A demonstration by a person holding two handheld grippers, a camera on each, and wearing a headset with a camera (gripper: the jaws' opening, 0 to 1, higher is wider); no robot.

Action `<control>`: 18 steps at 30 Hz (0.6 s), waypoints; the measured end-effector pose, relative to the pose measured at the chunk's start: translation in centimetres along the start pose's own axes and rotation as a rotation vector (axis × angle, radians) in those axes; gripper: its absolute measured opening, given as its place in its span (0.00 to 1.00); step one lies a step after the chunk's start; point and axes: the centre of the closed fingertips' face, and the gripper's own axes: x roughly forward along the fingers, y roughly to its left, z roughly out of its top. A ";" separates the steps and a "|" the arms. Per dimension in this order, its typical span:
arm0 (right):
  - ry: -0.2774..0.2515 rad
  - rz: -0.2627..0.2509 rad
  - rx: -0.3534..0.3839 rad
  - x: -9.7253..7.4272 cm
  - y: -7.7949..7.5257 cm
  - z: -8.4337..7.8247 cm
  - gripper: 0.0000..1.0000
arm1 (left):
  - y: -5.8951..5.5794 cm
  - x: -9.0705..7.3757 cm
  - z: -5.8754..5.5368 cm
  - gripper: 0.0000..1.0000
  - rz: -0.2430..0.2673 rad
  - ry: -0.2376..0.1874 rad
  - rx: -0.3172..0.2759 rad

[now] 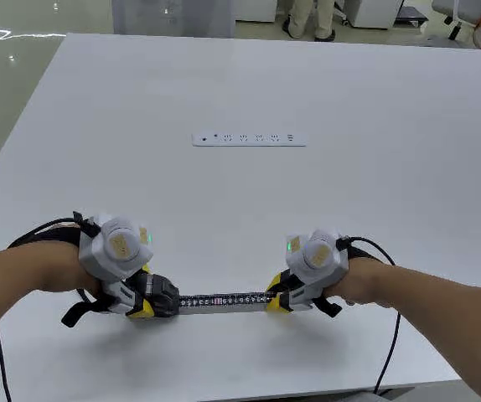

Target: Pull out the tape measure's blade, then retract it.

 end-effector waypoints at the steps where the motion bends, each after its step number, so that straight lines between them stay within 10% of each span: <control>1: 0.000 -0.001 0.001 -0.1 0.0 -0.1 0.13 | 0.0 0.0 0.0 0.34 0.000 0.000 0.000; 18: 0.010 -0.010 0.017 -1.2 -0.4 -1.5 0.13 | 0.0 -0.1 0.0 0.34 0.000 0.003 0.000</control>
